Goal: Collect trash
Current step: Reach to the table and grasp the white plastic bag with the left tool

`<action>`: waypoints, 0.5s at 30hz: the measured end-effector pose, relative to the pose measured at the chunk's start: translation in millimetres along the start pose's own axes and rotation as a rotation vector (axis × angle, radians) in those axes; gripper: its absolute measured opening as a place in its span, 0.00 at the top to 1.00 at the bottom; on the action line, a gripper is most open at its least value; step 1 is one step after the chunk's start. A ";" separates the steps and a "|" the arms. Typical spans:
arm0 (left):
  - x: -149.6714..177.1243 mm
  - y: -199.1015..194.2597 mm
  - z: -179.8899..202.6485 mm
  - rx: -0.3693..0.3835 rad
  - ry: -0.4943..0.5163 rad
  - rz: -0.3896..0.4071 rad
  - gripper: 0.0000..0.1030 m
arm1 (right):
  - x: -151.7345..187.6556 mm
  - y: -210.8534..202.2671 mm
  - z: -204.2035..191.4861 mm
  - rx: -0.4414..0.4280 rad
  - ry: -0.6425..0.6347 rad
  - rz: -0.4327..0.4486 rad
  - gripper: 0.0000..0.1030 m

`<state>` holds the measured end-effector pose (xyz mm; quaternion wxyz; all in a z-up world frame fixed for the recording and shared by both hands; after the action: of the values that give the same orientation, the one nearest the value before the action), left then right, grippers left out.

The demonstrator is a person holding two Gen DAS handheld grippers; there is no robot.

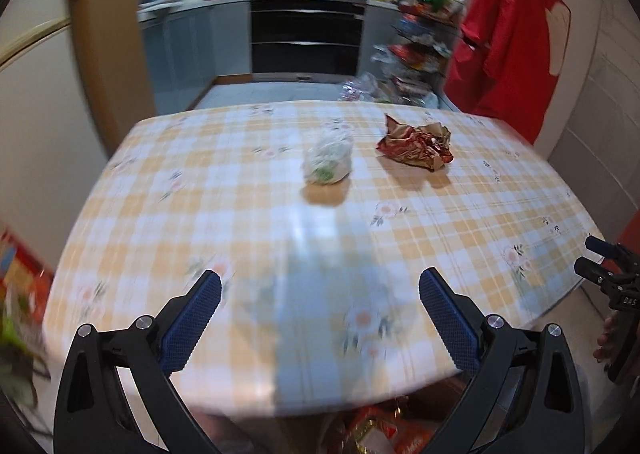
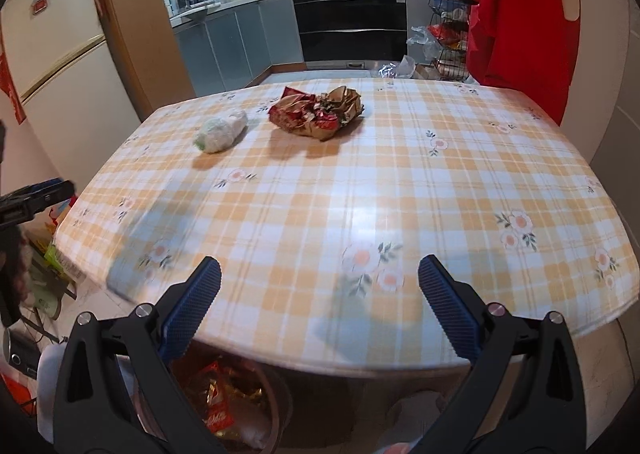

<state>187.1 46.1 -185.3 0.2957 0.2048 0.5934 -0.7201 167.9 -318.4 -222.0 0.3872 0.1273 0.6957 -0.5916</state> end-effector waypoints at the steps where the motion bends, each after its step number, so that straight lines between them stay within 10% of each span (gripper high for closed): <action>1: -10.0 16.1 3.0 0.000 0.007 -0.006 0.06 | -4.5 7.8 5.0 -0.002 0.001 0.001 0.05; 8: -60.6 118.7 11.8 -0.032 0.014 -0.051 0.06 | -33.2 64.5 33.5 -0.040 0.003 -0.036 0.05; 15: -83.4 190.7 10.7 -0.070 0.020 -0.087 0.14 | -87.6 128.7 24.9 0.013 -0.266 -0.083 0.06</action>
<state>377.1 27.8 -269.0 0.2653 0.1755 0.6296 -0.7088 317.9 -282.3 -254.9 0.4504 0.0215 0.6390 -0.6232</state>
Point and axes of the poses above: each gripper's, at about its wrist camera, not at the fingertips, and y roughly the way its jaws point, z to its right, x to its underside, the point moved 2 cm from there along y, roughly the way its jaws point, and after that the axes turned 13 degrees about -y, right-handed, at the moved point
